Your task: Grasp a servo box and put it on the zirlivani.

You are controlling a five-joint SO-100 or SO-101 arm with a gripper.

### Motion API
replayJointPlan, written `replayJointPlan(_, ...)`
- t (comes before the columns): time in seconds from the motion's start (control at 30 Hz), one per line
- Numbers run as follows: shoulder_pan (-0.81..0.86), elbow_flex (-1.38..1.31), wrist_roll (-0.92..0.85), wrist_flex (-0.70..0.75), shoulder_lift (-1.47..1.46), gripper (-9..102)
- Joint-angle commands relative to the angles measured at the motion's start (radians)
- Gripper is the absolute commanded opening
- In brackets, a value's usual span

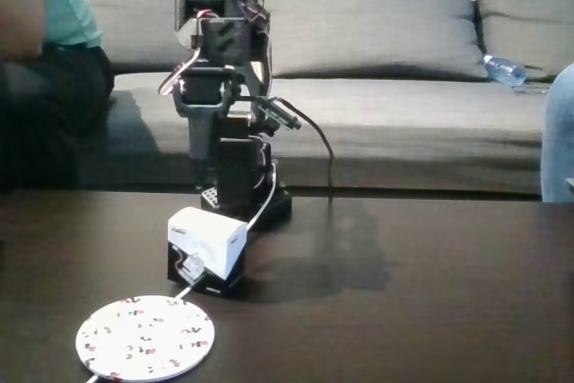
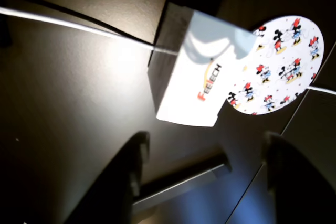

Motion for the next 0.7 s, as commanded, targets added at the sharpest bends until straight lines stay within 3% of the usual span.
replayJointPlan(0.0,0.017,-0.038,-0.012,-0.008,0.008,28)
replayJointPlan(0.13,0.04,-0.037,-0.031,-0.008,0.006,34)
replayJointPlan(0.37,0.051,-0.017,-0.029,-0.014,0.002,34)
replayJointPlan(0.67,0.071,0.143,-0.028,-0.156,0.003,34)
